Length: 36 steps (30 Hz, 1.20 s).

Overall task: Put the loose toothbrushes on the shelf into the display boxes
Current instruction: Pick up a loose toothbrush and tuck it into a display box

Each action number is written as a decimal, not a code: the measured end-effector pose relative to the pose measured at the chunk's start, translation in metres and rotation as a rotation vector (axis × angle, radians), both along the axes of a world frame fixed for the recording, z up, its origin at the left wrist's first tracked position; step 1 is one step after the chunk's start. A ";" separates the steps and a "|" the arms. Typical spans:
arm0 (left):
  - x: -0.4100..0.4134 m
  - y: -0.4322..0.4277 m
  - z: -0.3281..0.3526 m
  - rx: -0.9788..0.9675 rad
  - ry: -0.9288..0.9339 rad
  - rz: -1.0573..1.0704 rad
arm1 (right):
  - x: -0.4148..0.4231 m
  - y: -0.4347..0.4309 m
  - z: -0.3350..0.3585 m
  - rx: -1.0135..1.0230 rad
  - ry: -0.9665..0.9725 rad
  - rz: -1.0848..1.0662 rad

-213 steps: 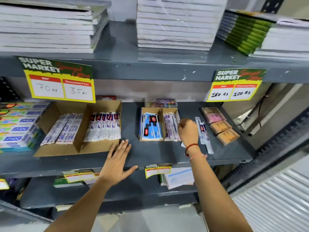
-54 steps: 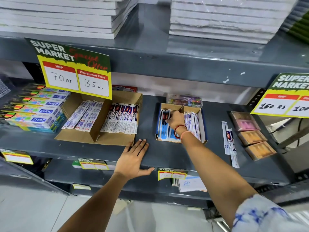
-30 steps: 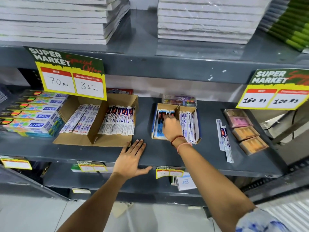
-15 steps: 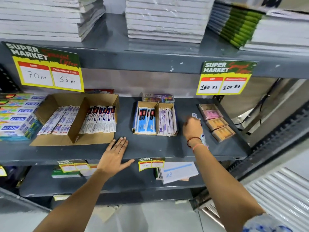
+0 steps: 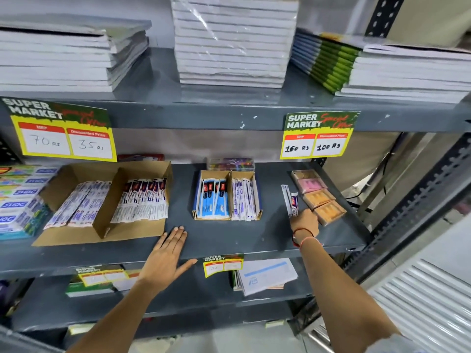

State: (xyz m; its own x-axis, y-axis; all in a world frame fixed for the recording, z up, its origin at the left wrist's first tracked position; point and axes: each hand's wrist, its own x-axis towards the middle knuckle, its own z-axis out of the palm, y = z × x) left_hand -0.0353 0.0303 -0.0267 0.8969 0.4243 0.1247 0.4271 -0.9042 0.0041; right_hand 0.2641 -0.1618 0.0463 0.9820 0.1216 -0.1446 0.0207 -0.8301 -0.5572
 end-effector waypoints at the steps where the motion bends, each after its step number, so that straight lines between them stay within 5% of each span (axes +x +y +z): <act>1: 0.000 0.001 -0.001 -0.011 0.005 0.003 | 0.001 -0.001 -0.001 0.036 0.017 -0.013; 14: -0.001 -0.004 0.007 0.008 0.044 0.025 | -0.020 0.016 0.023 0.364 -0.105 -0.031; 29: -0.056 0.032 0.020 -0.050 0.082 0.176 | -0.131 0.155 0.052 0.503 -0.154 0.439; 36: -0.060 0.046 0.011 -0.083 0.058 0.161 | -0.184 0.207 0.033 0.453 0.038 0.653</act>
